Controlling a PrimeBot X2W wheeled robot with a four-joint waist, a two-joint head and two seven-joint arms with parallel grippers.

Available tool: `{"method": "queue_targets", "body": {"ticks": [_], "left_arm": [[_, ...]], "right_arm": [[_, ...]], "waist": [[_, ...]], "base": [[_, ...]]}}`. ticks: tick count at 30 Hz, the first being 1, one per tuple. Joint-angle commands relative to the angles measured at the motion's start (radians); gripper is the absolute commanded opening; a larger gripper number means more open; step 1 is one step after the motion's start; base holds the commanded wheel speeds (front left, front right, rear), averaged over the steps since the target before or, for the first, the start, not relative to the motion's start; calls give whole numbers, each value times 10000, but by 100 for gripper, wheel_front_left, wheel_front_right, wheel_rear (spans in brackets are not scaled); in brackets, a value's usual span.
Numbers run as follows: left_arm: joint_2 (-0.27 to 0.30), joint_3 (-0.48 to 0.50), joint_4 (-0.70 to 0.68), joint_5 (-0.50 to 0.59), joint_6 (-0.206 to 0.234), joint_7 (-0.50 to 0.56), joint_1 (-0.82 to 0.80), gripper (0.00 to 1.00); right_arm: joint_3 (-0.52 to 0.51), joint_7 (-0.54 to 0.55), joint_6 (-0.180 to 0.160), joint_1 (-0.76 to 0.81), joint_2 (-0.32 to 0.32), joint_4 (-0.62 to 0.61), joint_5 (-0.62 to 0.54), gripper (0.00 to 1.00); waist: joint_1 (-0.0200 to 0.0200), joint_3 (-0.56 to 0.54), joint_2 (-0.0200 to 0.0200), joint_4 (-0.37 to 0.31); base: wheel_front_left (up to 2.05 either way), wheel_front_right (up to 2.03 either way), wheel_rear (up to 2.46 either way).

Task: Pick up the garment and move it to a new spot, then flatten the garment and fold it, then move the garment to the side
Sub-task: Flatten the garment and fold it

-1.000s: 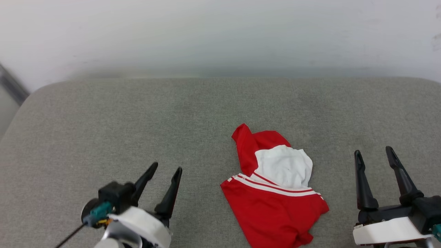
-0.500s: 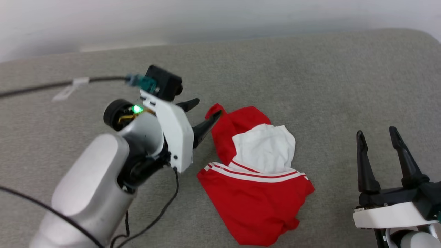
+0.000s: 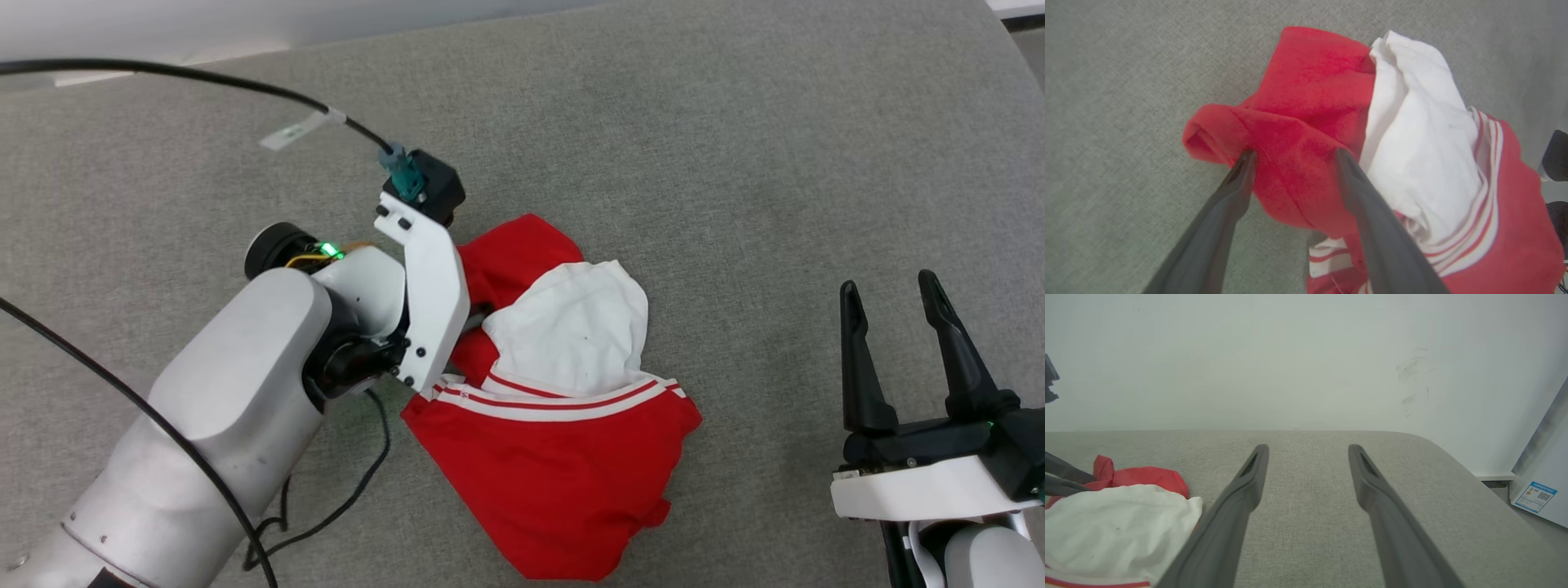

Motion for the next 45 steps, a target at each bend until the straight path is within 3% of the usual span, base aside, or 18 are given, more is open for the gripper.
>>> {"method": "queue_targets", "body": {"ticks": [1, 4, 5, 6, 14, 15, 24, 33, 38, 45], "left_arm": [[96, -148, 166, 97, -13, -100, -87, 100], [153, -529, 632, 40, -15, -247, 31, 100], [175, -708, 745, -70, -14, -208, 96, 77], [195, -860, 795, -168, -16, -235, 125, 0], [337, -1011, 929, -597, -15, -2125, -144, 0], [587, -718, 735, -568, -13, -3415, -375, 0], [1569, 385, -211, -365, 36, -6452, -909, 0], [2216, 1125, -1353, 869, 503, -7947, -2179, 0], [1900, 732, -1400, 1297, 414, -8235, -2296, 0], [647, -850, -1201, 1336, 248, -8374, -976, 0]], "right_arm": [[7, -24, -6, -59, 13, -2, 44, 100], [15, -24, -5, -103, 11, 14, 53, 100], [18, -24, -5, -118, 13, 25, 53, 100], [10, -24, -5, -128, 13, 36, 58, 100], [31, -24, -5, -70, 11, 158, -20, 100], [57, -24, -6, -33, 11, 210, -57, 100], [28, -24, -6, 333, 11, 361, -87, 100], [134, -24, -5, 606, 11, 459, 27, 100], [178, -24, -5, 607, 11, 464, 69, 100], [185, -24, -6, 570, 11, 405, 112, 100]], "waist": [[-1, 85, 0, -77], [-1, 127, 0, -105], [-1, 131, 0, -105], [-1, 130, 0, -97], [-1, -285, 0, 135], [-1, -606, 0, 177], [-1, -1679, 0, 342], [-1, -2224, 0, 190], [-1, -2265, 0, 49], [-1, -2130, 0, -203]], "base": [[0, 0, 0], [0, 0, 0], [0, 0, 0], [0, 0, 0], [0, 0, 0], [0, 0, 0], [0, 0, 0], [0, 0, 0], [0, 0, 0], [0, 0, 0]]}}
